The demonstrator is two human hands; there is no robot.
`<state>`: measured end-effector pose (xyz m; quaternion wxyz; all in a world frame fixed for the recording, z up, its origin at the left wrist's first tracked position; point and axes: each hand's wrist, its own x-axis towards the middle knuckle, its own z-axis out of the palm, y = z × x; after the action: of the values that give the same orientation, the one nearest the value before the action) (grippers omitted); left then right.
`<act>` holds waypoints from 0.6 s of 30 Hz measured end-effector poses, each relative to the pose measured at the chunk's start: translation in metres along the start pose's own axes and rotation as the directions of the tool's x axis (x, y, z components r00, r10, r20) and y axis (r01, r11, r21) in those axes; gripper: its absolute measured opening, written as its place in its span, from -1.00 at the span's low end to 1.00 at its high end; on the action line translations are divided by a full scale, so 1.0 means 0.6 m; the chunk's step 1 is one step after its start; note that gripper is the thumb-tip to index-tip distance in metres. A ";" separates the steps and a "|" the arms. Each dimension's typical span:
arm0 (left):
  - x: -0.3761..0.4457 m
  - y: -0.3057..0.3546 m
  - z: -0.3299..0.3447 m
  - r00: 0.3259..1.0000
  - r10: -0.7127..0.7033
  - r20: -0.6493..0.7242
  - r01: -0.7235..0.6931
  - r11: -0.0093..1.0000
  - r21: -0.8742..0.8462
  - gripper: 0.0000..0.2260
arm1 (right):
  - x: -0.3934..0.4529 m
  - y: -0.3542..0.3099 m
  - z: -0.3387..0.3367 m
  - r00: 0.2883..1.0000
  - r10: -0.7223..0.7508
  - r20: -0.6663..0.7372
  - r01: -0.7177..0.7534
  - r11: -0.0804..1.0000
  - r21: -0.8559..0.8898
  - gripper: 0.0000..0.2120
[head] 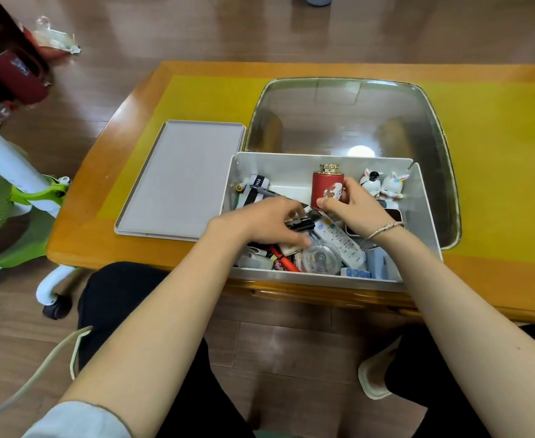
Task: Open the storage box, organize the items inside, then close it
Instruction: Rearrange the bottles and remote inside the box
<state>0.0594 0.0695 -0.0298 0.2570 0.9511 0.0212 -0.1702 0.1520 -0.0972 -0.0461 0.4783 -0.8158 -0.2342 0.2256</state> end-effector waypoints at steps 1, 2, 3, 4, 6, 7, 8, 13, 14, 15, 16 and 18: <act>-0.001 0.001 0.007 0.998 -0.017 0.053 0.014 0.998 0.054 -0.33 | -0.002 0.003 -0.001 1.000 0.001 -0.001 -0.001 1.000 0.027 -0.66; -0.001 0.002 0.012 0.996 -0.029 0.079 0.021 0.995 0.099 -0.29 | -0.004 0.005 -0.003 1.000 0.004 0.002 -0.004 0.999 0.047 -0.67; -0.002 0.003 0.013 0.996 -0.032 0.084 0.021 0.992 0.121 -0.31 | -0.006 0.007 -0.004 1.000 0.009 0.008 -0.009 0.998 0.059 -0.67; -0.003 0.006 0.013 0.997 -0.026 0.078 0.017 0.993 0.120 -0.39 | -0.006 0.009 -0.006 1.000 0.012 0.017 -0.013 0.998 0.060 -0.67; -0.008 0.008 0.006 1.000 0.005 0.025 -0.007 0.995 0.095 -0.66 | -0.006 0.010 -0.008 0.999 0.019 0.035 -0.021 0.998 0.052 -0.66; -0.011 0.005 -0.001 1.000 0.013 -0.023 -0.011 0.997 0.083 -0.77 | -0.005 0.010 -0.008 0.999 0.023 0.042 -0.025 0.998 0.054 -0.65; -0.017 -0.001 -0.011 0.997 0.007 -0.076 -0.001 0.998 0.069 -0.83 | -0.005 0.010 -0.007 0.998 0.025 0.051 -0.028 0.998 0.056 -0.65; -0.047 -0.030 -0.056 0.974 -0.128 -0.189 0.093 0.979 -0.183 -0.74 | -0.005 0.009 -0.001 0.996 0.023 0.088 -0.026 0.999 0.022 -0.64; -0.048 -0.032 -0.058 0.975 -0.139 -0.172 0.102 0.973 -0.208 -0.67 | -0.004 0.008 0.000 0.996 0.025 0.086 -0.028 0.999 0.028 -0.65; -0.048 -0.034 -0.057 0.978 -0.137 -0.155 0.104 0.973 -0.204 -0.61 | -0.004 0.008 0.002 0.996 0.027 0.085 -0.030 0.999 0.030 -0.65; -0.046 -0.034 -0.054 0.981 -0.126 -0.144 0.100 0.979 -0.177 -0.57 | -0.003 0.009 0.003 0.996 0.026 0.083 -0.028 0.999 0.024 -0.64; -0.038 -0.032 -0.042 0.989 -0.089 -0.120 0.079 0.993 -0.086 -0.51 | -0.003 0.010 0.006 0.997 0.020 0.079 -0.019 1.000 -0.007 -0.64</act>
<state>0.0433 0.0998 -0.0107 0.2860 0.9469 0.0839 -0.1204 0.1493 -0.0987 -0.0529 0.4637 -0.8101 -0.2457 0.2617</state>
